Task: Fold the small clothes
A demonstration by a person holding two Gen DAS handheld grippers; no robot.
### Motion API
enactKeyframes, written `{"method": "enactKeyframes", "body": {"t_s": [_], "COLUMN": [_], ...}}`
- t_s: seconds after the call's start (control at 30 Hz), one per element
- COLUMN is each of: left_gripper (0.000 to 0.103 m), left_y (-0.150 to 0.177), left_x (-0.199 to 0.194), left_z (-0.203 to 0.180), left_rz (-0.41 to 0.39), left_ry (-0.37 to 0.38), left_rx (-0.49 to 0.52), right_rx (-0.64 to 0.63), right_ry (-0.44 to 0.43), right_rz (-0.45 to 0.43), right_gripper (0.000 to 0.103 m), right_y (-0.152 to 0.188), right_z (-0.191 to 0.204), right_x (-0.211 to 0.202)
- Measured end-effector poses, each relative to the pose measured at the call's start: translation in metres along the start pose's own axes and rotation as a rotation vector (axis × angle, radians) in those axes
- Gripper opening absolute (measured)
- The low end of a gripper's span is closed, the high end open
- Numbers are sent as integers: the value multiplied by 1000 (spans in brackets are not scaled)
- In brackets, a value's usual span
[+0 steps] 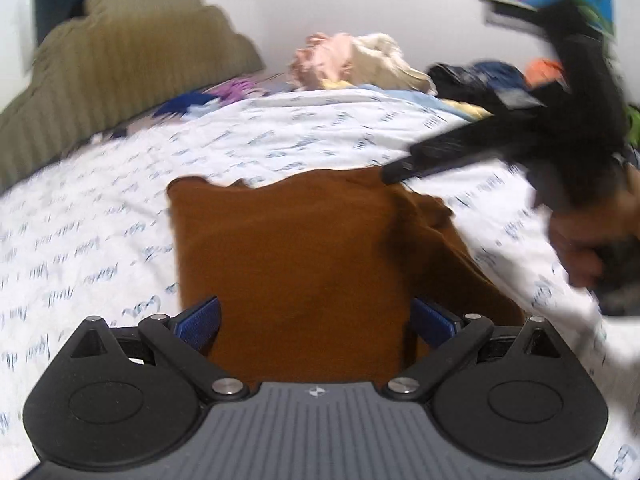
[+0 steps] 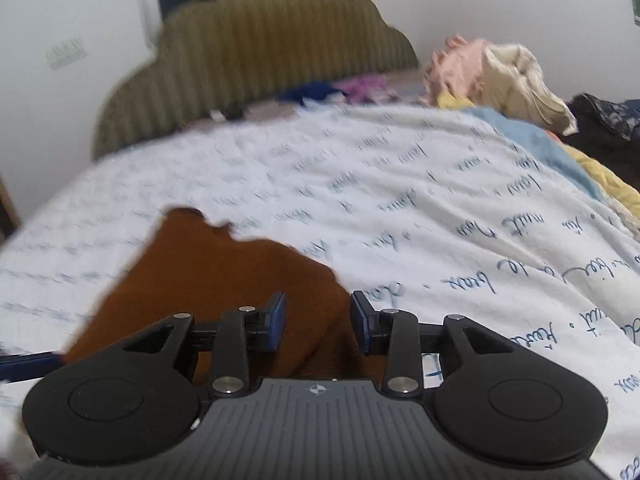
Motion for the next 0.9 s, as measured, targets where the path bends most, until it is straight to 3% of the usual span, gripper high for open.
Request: {"method": "enactKeyframes", "body": {"t_s": [0.1,0.17,0.2,0.23,0.3,0.43,0.53,0.77,0.9], "left_gripper": [102,102,102,102,102,102,102,102,102], "left_y": [3,5,6,6,5,8,13,12,-2], "left_x": [2,-1,-5,-8,-11,4,8,7,11], "left_z": [9,7,6,6,10,24,25,38,72], "left_rz": [30,26,18,8,-2,70,92,104,89], "left_ry": [14,11,6,2,-9,-13,-18,18,27], "left_rx": [-47,-34,-24,-18,-30,-109,-119,-162,-268], "right_rx": [-63,-143,-147,-118,-54,-62,-91,-78,78], "right_ry": [-62,5,40,54,55,47,74,119,27], "right_rz": [47,95,95,89,64,16,52,23,35], "right_gripper": [39,46,57,61,59,59,75,88,100], "right_y": [14,27,30,31,26,26,37,38,35], "right_z": [21,25,22,15,10,19,18,11,-8], "right_x": [-4,7,11,9,0,-20,-15,-25,-29]}}
Point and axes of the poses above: each gripper's, at about its wrist camera, not at the fingertips, and x roughly the way its jaws point, z to its left, y to its underside, the point moved 7 cm from there along x, roughly the way its jaws point, and after that the axes turned 2 degrees about -x, right-handed, at the moved point
